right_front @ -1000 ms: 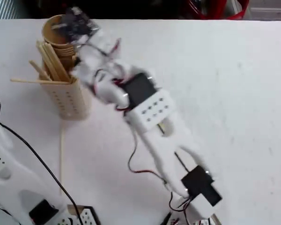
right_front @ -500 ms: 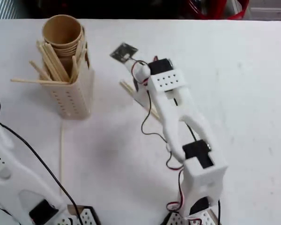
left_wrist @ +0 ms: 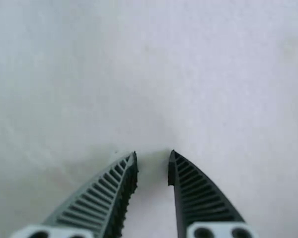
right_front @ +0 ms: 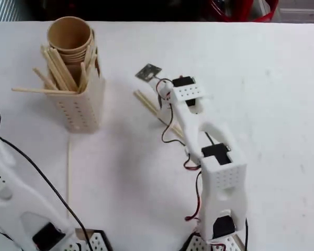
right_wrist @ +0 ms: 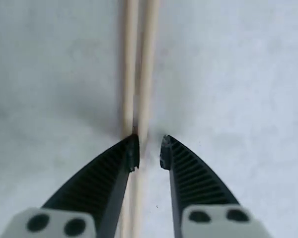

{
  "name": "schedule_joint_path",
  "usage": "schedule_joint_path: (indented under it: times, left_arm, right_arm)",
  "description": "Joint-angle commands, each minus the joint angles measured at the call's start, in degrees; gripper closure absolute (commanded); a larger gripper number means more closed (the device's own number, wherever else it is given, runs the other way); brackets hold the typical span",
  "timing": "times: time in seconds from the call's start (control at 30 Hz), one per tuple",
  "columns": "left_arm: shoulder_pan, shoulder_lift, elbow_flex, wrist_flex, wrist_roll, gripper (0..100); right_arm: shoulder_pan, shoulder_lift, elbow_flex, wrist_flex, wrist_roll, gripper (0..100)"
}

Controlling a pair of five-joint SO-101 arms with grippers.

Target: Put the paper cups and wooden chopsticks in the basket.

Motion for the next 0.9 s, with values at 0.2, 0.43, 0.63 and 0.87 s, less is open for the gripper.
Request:
schedule_joint_path:
  times: [0.2,0.43,0.63,0.87]
  left_arm:
    - [-1.98,7.34,0.97,-0.26,0.35,87]
    - [-2.15,7.34,0.97,0.00,0.35,87]
    - [-2.15,7.34,0.97,0.00,0.35,87]
    - [-1.98,7.34,0.97,-0.18,0.35,87]
  right_arm:
    - [-2.68,1.63,-0.18,-0.57,0.53,91.0]
    - [-2.51,2.86,-0.53,-0.22,0.62,96.1]
    - [-2.42,2.95,-0.62,1.19,0.18,91.9]
    - [2.33,-3.30,-0.70,0.66,-6.51,98.3]
